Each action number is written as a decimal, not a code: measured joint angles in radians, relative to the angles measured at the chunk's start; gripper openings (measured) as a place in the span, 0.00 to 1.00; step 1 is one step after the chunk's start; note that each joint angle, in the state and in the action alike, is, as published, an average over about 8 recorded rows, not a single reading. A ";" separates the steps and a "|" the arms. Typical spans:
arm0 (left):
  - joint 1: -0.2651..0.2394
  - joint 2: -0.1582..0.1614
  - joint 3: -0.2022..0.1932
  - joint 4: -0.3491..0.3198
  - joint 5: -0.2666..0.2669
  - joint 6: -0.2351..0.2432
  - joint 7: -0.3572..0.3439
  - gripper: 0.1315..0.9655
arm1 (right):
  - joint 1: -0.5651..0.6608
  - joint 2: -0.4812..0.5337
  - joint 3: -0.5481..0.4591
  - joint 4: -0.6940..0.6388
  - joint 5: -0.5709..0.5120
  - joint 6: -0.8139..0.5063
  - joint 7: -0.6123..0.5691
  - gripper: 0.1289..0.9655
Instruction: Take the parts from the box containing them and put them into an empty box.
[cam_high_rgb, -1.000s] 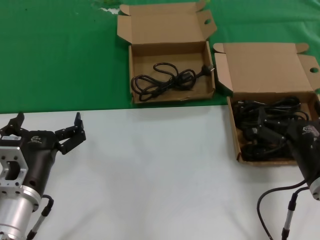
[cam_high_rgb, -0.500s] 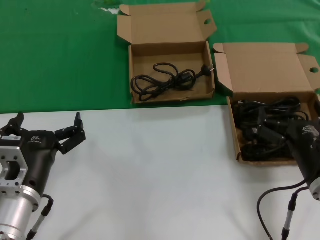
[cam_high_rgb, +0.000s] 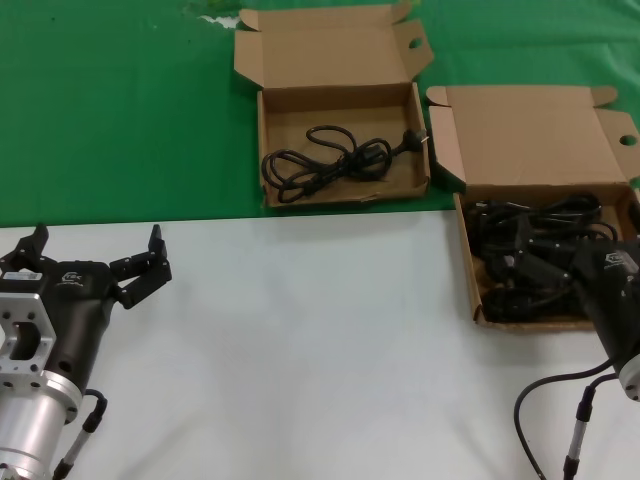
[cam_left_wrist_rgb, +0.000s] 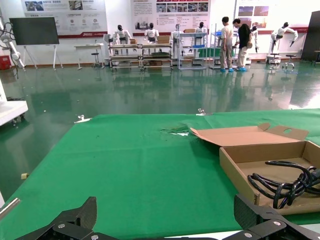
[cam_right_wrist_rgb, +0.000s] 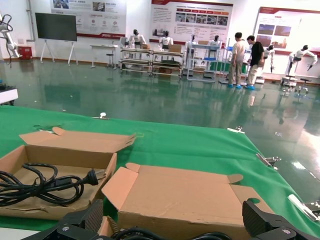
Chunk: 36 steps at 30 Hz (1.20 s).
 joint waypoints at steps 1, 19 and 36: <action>0.000 0.000 0.000 0.000 0.000 0.000 0.000 1.00 | 0.000 0.000 0.000 0.000 0.000 0.000 0.000 1.00; 0.000 0.000 0.000 0.000 0.000 0.000 0.000 1.00 | 0.000 0.000 0.000 0.000 0.000 0.000 0.000 1.00; 0.000 0.000 0.000 0.000 0.000 0.000 0.000 1.00 | 0.000 0.000 0.000 0.000 0.000 0.000 0.000 1.00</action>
